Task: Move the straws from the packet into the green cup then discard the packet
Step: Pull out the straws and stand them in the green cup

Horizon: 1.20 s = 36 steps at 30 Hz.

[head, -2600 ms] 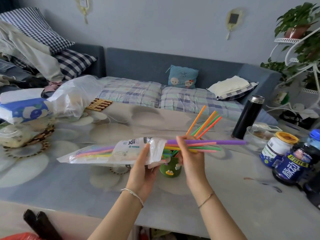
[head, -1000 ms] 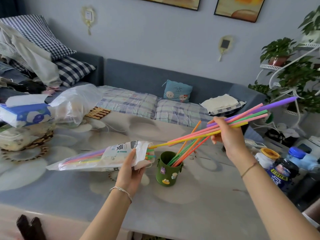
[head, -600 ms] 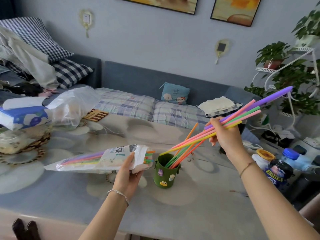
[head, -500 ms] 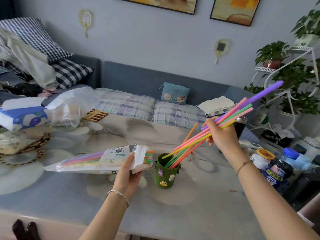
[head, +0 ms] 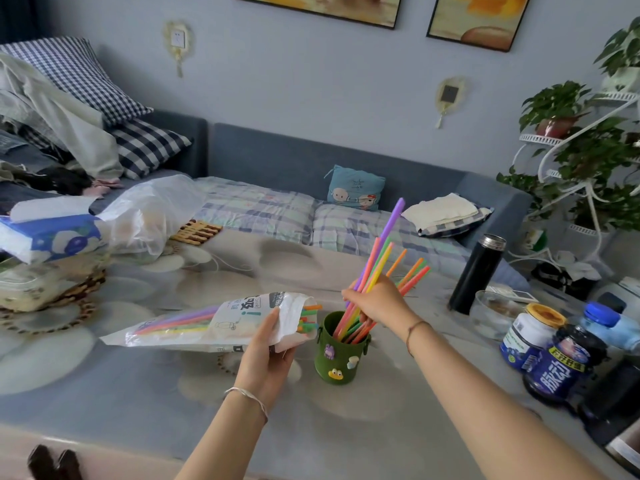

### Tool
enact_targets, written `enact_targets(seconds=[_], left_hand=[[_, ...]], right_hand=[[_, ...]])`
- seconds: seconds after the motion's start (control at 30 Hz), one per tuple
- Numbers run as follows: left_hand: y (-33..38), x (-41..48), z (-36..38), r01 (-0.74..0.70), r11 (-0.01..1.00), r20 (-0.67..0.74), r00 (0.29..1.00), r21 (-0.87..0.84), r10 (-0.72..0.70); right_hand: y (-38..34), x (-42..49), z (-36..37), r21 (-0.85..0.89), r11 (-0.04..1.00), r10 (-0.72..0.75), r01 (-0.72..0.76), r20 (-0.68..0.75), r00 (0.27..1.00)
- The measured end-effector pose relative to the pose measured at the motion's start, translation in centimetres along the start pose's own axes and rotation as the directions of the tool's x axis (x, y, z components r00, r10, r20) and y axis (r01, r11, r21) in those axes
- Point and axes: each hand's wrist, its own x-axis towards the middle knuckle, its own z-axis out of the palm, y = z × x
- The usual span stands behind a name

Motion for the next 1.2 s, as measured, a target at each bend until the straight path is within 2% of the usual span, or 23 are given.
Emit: enact_targets(seconds=[0.13,0.4,0.5,0.67,0.73,0.87,0.97,1.07,1.2], left_hand=[[0.3,0.2,0.0,-0.008,1.0,-0.001,1.0,-0.008,0.008],[0.4,0.2,-0.2,-0.007,1.0,0.01,1.0,0.001,0.007],[0.4,0.3,-0.3,0.001,1.0,0.004,1.0,0.0,-0.001],[0.0,0.6,-0.5,-0.007,1.0,0.004,1.0,0.004,0.007],[-0.1,0.6,-0.5,-0.009,1.0,-0.002,1.0,0.022,0.009],[-0.5,0.7,-0.5,-0.011,0.999,-0.01,1.0,0.041,0.011],[-0.7,0.9,-0.7,-0.016,0.997,-0.019,1.0,0.071,0.017],[-1.0,0.8,-0.8,-0.014,0.989,-0.013,1.0,0.146,0.016],[-0.9,0.7,-0.8,-0.023,0.977,-0.016,1.0,0.212,0.027]], right_hand=[[0.1,0.4,0.6,0.015,1.0,-0.004,0.004,0.019,1.0],[0.4,0.4,-0.4,0.035,0.999,-0.013,0.02,-0.188,0.982],[0.9,0.1,-1.1,0.103,0.994,-0.006,0.039,-0.3,0.954],[2.2,-0.9,-1.8,0.314,0.939,0.019,0.141,-0.457,0.889],[2.7,-1.2,-1.5,0.352,0.925,0.046,0.145,-0.482,0.875],[2.4,-3.3,0.1,0.468,0.866,0.042,0.176,-0.419,0.907],[1.9,-5.0,3.2,0.568,0.803,-0.023,0.181,-0.274,0.961],[1.9,-6.0,6.3,0.533,0.824,-0.127,0.19,-0.154,0.98],[1.7,-6.2,8.0,0.495,0.826,-0.215,0.269,-0.165,0.963]])
